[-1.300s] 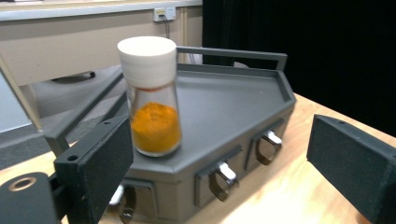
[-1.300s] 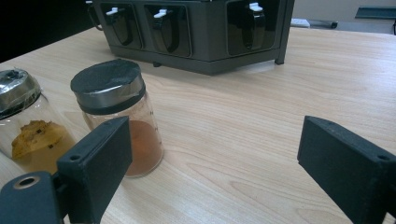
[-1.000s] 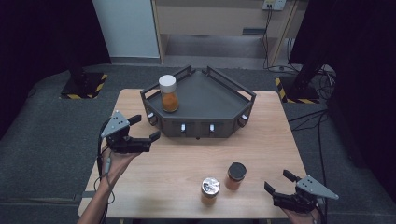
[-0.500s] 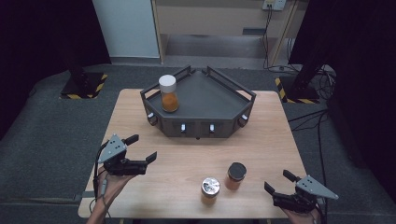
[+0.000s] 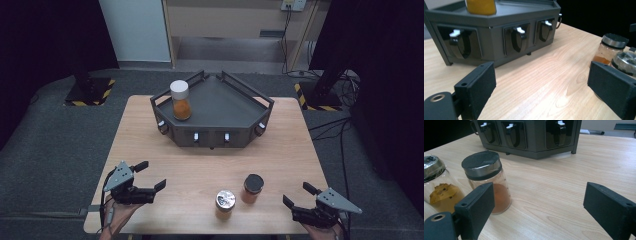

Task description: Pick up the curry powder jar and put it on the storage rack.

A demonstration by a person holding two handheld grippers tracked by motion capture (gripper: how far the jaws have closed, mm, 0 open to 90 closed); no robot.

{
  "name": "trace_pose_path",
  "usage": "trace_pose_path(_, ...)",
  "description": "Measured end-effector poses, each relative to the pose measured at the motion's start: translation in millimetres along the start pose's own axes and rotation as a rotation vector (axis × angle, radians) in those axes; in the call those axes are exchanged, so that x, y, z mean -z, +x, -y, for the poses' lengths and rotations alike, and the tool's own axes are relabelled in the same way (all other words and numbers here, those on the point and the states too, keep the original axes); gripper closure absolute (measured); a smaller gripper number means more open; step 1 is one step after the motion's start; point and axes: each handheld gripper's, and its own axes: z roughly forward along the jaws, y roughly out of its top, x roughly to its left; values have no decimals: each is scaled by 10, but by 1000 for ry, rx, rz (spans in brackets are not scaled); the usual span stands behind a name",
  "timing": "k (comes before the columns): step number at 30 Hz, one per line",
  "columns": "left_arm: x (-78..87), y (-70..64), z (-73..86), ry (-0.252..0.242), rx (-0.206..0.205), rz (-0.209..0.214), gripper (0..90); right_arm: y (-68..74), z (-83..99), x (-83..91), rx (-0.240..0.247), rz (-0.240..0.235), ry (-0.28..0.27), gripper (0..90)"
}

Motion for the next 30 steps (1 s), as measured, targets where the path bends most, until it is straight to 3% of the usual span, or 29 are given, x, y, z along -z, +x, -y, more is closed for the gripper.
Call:
trace_pose_path(22, 111, 112, 333, 14, 56, -21, 69, 3, -6, -10, 5, -1, 6, 102)
trace_pose_path(30, 117, 108, 355, 21, 38, -24, 67, 6, -7, -11, 7, -1, 5, 102)
